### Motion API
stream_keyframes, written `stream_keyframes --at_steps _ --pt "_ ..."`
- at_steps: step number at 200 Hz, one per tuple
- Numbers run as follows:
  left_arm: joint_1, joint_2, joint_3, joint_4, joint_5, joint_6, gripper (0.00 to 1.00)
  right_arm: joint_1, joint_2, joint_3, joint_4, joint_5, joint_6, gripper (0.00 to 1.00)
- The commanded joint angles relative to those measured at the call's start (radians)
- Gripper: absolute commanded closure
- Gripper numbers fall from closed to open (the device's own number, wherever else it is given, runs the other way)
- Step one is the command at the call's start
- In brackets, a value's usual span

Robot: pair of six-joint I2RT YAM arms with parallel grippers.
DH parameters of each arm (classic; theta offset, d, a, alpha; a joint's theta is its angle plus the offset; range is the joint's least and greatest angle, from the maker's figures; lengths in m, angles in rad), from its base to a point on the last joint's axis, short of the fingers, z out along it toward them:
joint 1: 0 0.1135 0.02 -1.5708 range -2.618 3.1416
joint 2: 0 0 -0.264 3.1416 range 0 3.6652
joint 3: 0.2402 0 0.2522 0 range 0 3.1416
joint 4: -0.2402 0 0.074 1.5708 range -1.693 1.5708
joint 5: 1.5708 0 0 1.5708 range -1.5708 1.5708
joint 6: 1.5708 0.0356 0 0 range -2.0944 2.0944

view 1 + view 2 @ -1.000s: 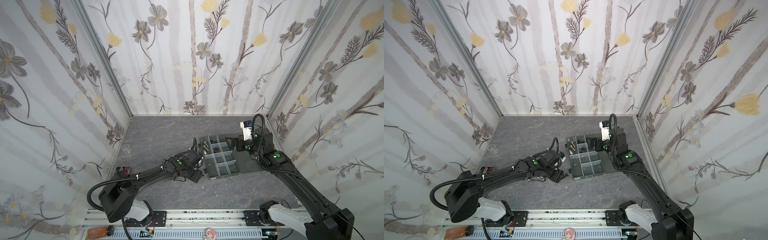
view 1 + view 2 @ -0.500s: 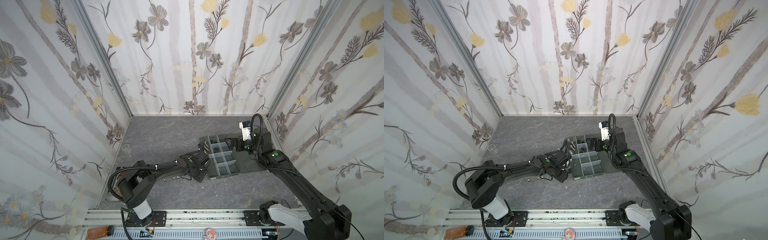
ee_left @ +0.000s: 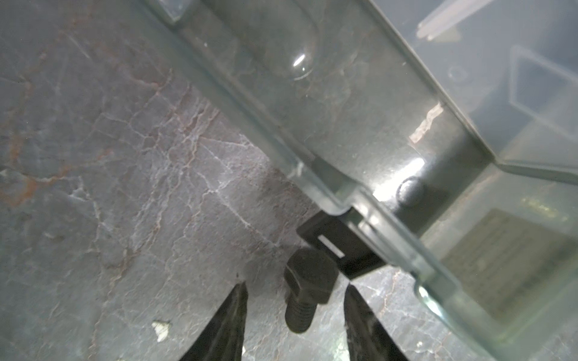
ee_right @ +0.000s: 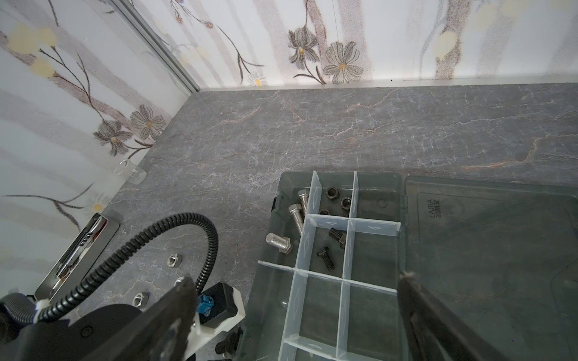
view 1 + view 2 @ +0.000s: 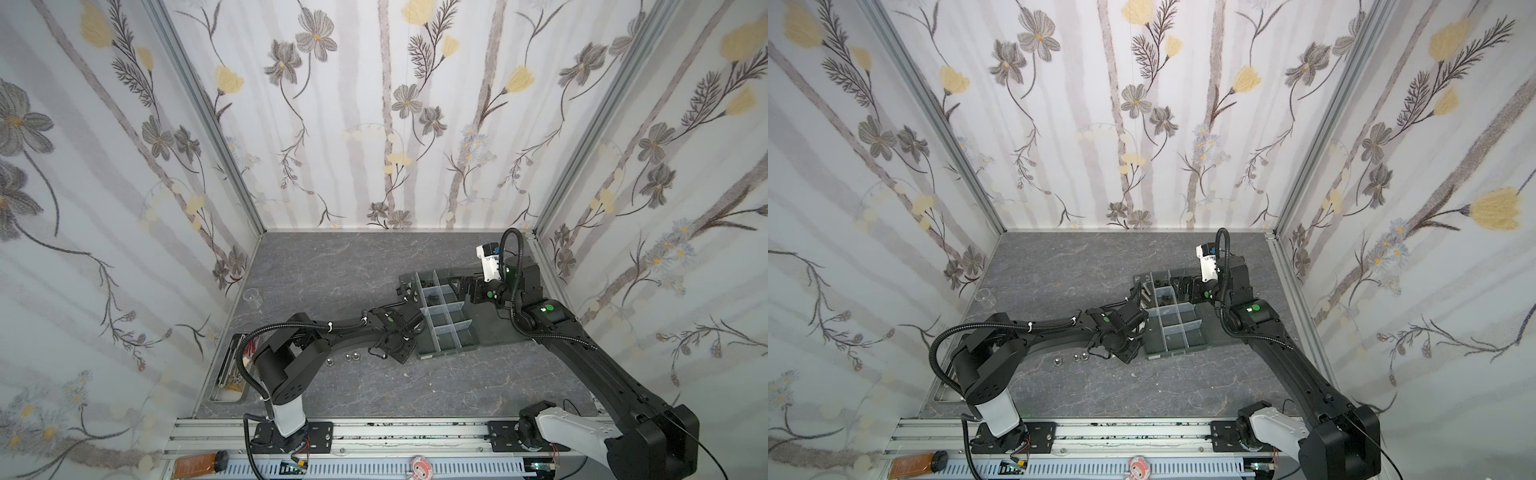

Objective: Sort the screws and nuts into containers
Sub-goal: Pick up the screw at the center of the table.

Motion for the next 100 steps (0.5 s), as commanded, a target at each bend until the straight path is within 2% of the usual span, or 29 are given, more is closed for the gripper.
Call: stream_keyframes --at_steps 1,72,100 --pt "0.001 0.014 0.01 0.014 -0.009 0.006 0.52 -0.001 0.003 -0.004 0.039 -0.002 -0.014 0.0" --pt "-0.001 0.043 0.018 0.012 -0.044 -0.005 0.61 -0.007 0.002 -0.015 0.047 -0.002 -0.011 0.0" --pt "-0.004 0.047 0.016 0.008 -0.055 -0.012 0.68 -0.008 -0.003 -0.017 0.049 -0.004 -0.011 0.0"
